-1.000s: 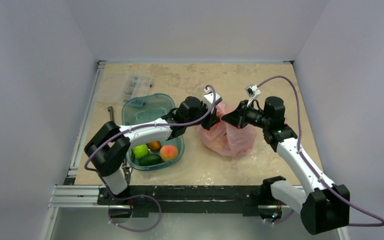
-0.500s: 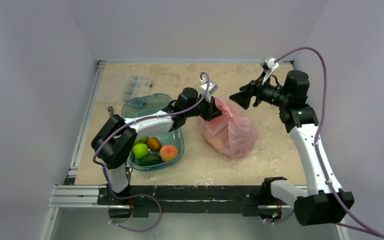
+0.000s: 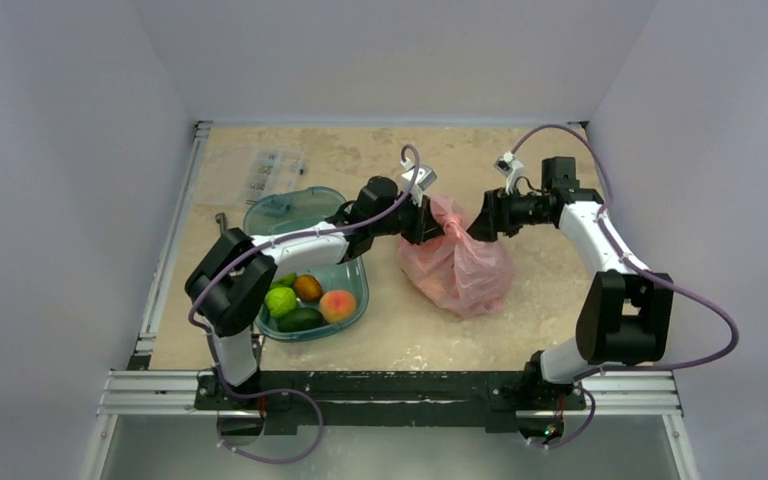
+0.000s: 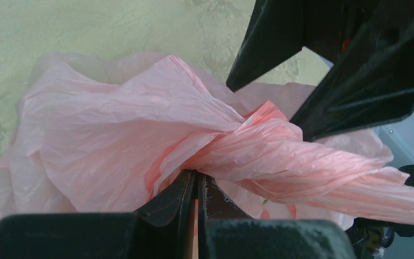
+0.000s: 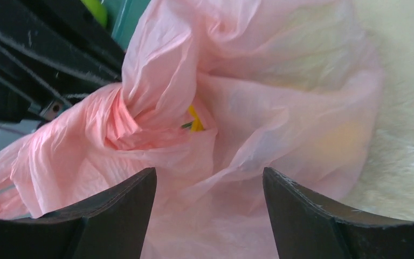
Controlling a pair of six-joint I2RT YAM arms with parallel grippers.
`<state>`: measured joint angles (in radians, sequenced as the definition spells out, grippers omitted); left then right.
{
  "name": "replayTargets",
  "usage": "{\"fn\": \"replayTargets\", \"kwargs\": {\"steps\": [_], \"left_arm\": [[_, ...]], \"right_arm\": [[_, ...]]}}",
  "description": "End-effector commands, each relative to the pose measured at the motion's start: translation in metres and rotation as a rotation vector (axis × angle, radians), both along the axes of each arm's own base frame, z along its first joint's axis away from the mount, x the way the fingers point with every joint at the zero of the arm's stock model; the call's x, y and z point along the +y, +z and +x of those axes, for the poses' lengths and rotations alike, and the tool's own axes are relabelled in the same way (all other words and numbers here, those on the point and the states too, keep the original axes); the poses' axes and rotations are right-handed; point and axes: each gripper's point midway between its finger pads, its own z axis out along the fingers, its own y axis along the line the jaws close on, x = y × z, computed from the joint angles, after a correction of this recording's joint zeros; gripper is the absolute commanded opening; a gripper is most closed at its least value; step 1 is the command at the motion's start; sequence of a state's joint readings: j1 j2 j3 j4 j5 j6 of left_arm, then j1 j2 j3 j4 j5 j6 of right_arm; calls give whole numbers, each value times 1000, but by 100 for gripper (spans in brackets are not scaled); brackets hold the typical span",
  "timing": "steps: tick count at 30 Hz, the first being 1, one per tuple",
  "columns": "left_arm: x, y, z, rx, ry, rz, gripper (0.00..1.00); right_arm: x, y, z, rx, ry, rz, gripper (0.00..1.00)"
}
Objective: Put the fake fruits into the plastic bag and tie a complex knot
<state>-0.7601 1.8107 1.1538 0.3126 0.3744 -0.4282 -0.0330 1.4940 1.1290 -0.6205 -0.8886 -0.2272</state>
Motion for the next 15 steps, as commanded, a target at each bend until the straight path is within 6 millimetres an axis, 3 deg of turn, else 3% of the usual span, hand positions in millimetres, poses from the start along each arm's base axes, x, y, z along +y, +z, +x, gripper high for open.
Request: {"fn": "replayTargets", "kwargs": {"steps": [1,4,10,15], "left_arm": [[-19,24,0,16,-45,-95,0],[-29,32,-11,54,-125,-147,0],[-38,49,-27,84,-236,-216,0],[-36,59,-42,86,-309,-239,0]], "right_arm": [[16,-7,-37,75,130,101,74],[30,-10,-47,120,143,196,75],[96,12,-51,118,151,338,76],[120,29,-34,43,96,424,79]]}}
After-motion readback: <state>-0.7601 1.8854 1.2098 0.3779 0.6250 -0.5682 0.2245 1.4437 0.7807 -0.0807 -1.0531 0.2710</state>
